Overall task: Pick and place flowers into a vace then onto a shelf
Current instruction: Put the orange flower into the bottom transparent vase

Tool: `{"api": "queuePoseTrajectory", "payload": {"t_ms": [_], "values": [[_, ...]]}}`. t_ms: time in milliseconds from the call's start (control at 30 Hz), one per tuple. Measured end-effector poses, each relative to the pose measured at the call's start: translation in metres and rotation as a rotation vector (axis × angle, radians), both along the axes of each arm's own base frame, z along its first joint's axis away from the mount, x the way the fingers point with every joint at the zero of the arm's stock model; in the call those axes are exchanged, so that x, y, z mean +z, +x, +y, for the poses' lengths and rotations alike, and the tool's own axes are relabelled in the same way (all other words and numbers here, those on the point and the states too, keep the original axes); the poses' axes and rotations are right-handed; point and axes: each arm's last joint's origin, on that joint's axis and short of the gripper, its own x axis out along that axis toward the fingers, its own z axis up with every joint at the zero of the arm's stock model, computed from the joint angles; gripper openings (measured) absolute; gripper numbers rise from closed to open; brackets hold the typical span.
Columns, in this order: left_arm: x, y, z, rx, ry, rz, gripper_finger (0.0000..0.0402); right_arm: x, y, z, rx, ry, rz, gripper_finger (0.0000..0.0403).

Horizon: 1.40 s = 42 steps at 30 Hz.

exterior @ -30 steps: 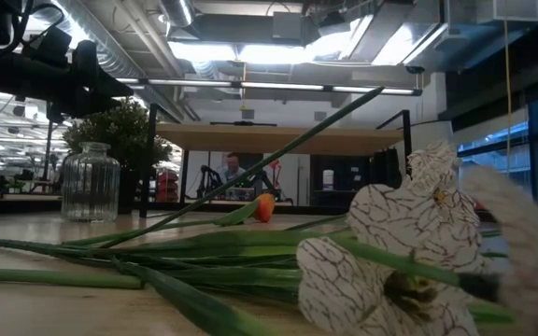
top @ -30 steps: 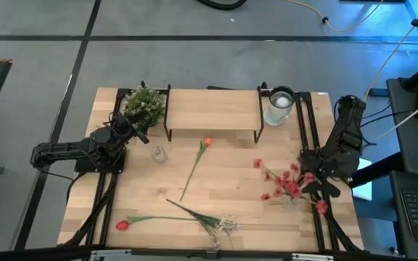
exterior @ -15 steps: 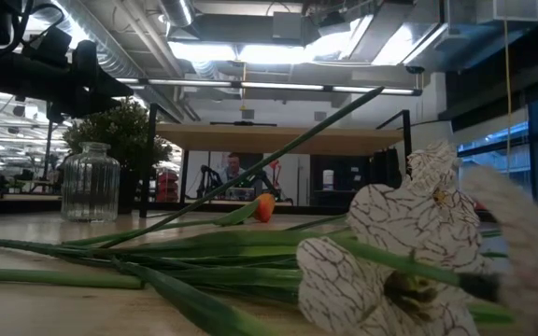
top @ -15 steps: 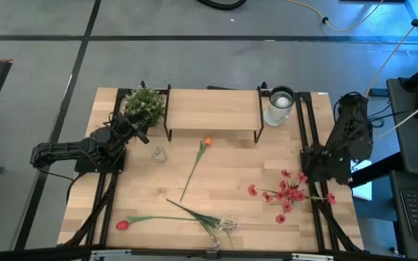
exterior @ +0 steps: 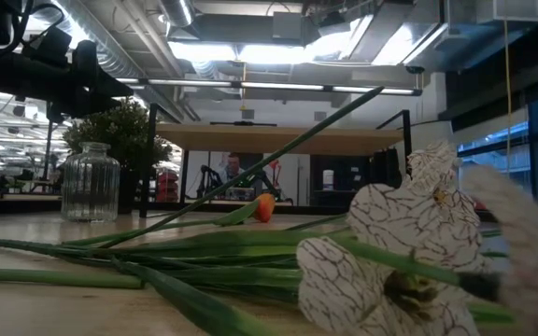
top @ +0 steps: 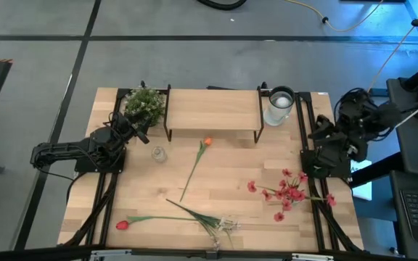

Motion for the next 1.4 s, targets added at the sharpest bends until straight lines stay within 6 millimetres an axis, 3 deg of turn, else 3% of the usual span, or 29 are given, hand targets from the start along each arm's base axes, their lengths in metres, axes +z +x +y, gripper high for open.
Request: {"api": "queuePoseTrajectory", "payload": {"t_ms": [467,733,900,1100,1400], "values": [[0.001,0.0,0.0,0.0,0.001,-0.007,0.0235,0.057,0.045,0.054,-0.224,-0.187,0.043,0.0159],[0.001,0.0,0.0,0.0,0.001,-0.007,0.0235,0.087,0.097,0.069,-0.286,-0.29,0.044,0.0159],[0.001,0.0,0.0,0.0,0.001,-0.007,0.0235,0.094,0.139,0.061,-0.22,-0.31,0.057,0.0159],[0.001,0.0,0.0,0.0,0.001,-0.007,0.0235,0.094,0.19,0.035,-0.104,-0.334,0.082,0.0158],[0.001,0.0,0.0,0.0,-0.004,-0.013,0.0235,0.063,0.268,-0.005,0.059,-0.298,0.217,0.0158]]}}
